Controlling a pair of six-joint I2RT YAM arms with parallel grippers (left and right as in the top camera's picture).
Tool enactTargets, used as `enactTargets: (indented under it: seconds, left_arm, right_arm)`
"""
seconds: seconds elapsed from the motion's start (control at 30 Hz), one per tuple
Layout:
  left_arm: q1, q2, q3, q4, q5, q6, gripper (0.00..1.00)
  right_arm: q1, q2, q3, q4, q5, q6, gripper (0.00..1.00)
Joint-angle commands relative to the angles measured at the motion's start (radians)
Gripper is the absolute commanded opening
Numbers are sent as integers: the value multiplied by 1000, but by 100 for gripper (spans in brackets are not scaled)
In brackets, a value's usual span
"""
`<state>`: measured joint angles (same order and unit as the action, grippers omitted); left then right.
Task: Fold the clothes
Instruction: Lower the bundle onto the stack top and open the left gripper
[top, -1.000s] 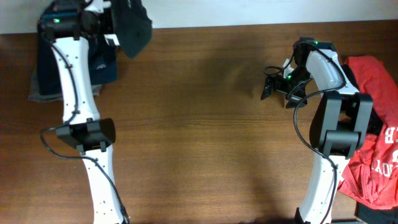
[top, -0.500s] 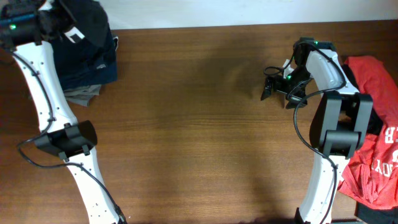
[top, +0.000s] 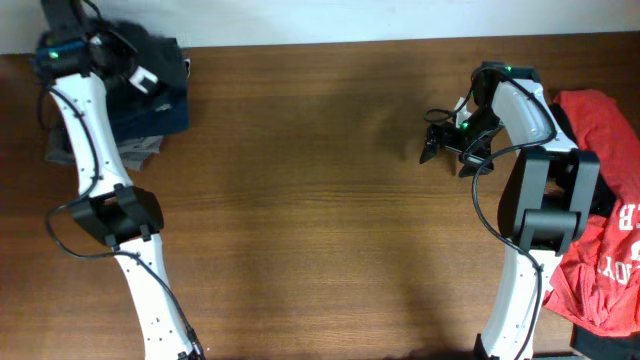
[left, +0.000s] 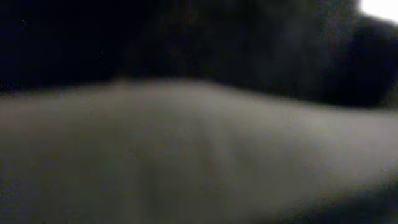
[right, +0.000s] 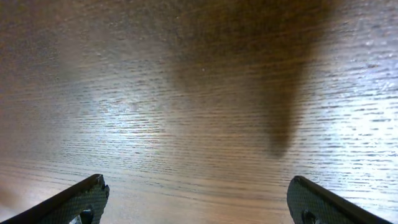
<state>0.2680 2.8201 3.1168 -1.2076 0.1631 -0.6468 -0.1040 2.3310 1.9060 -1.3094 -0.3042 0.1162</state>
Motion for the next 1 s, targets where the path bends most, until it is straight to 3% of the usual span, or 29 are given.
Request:
enactTargets:
  seconds: [0.0,0.13,0.2,0.43,0.47,0.5,0.53,0.57,0.97]
  left_arm:
    - [4,21,5,6,-76,-20,0]
    - [17,21,5,0,-68,-20,1]
    - [24,21,5,-16,-50,-22,9]
    - [61,20,5,-111,-48,-153,10]
    - [66,20,5,-121,-48,-153,23]
    - [71,20,5,-131,-48,-153,46]
    - [77,20,5,-143,-48,-153,87]
    - [85,20,5,-161,-48,-153,99]
    - [112,-13,21,-352,-48,-153,100]
  right_arm:
    - [6,-13,-8,-17,-10,-5,97]
    - [6,-13,-8,-26,-9,-8,97]
    - [6,-13,-8,-26,-10,-8,97]
    - [6,-13,-8,-30,-10,-8,97]
    - [6,-13,-8,-31,-10,-8,96]
    - [6,-13,-8,-31,-10,-8,96]
    - [6,-13,-8,-30,-10,-8,97]
    - [6,-13,-8,-30,-10,-8,97]
    - [6,-13,-8,-30,-10,-8,97]
